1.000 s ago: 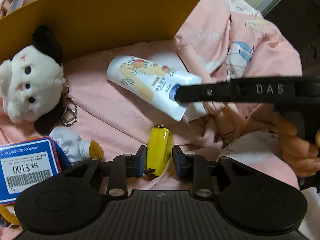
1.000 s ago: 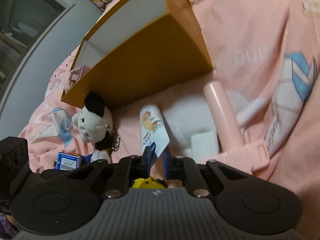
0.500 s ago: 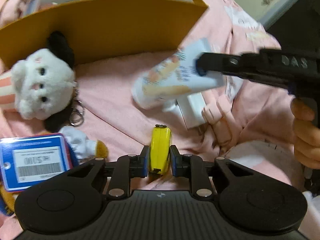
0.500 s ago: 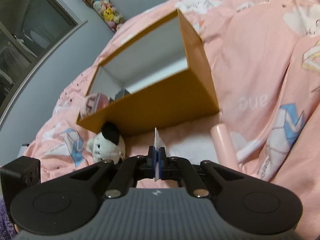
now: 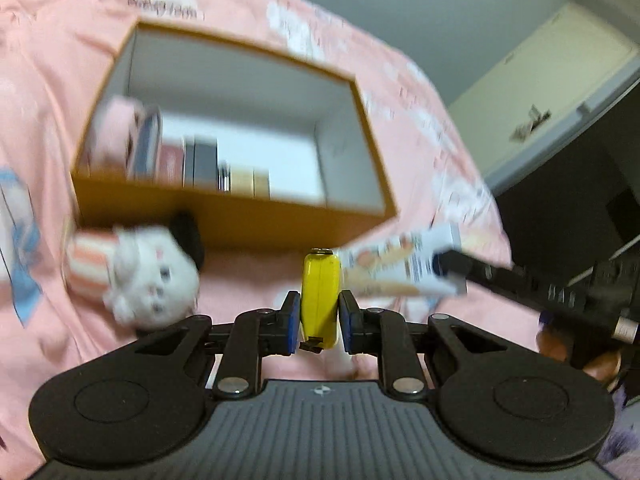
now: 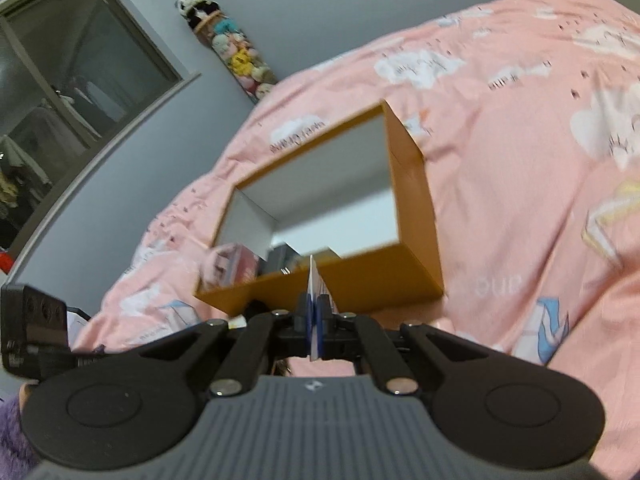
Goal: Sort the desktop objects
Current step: 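Carry the tape measure and lotion tube into the orange box and lower them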
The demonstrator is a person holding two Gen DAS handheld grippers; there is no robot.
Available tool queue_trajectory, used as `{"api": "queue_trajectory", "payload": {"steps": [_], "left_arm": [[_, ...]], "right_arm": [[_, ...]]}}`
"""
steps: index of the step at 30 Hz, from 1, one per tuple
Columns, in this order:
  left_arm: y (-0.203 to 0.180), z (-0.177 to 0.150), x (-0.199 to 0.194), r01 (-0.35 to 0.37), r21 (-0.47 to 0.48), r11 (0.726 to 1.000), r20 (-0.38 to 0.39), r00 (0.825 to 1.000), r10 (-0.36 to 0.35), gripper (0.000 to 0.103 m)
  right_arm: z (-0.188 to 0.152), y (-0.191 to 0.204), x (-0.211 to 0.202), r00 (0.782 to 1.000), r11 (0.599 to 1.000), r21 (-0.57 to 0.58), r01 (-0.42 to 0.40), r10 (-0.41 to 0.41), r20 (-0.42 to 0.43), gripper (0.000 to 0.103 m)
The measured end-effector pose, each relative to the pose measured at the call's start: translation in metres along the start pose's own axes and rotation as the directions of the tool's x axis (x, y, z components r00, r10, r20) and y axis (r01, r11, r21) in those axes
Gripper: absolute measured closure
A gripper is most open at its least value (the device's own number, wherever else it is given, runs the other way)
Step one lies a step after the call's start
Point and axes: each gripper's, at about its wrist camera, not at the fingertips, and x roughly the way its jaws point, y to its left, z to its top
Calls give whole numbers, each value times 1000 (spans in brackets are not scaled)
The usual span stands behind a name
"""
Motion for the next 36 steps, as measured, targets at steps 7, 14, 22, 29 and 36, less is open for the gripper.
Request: {"api": "queue_trajectory", "payload": {"steps": [7, 14, 22, 29, 36], "left_arm": [[-2, 49, 5, -3, -20, 1000, 87, 996, 5, 80], [8, 77, 43, 4, -22, 1000, 54, 999, -2, 80], [34, 79, 80, -16, -51, 999, -37, 999, 14, 80], [48, 79, 96, -26, -75, 997, -89, 996, 19, 80], [43, 84, 101, -62, -21, 998, -130, 990, 59, 80]], "right_arm": [[37, 18, -14, 995, 998, -37, -49, 52, 90, 101], [70, 29, 14, 993, 997, -72, 16, -7, 119, 102], [66, 11, 86, 987, 988, -83, 130, -137, -85, 102], [69, 8, 113, 967, 981, -91, 172, -186, -172, 102], [72, 15, 135, 949, 969, -131, 209, -233, -212, 102]]}}
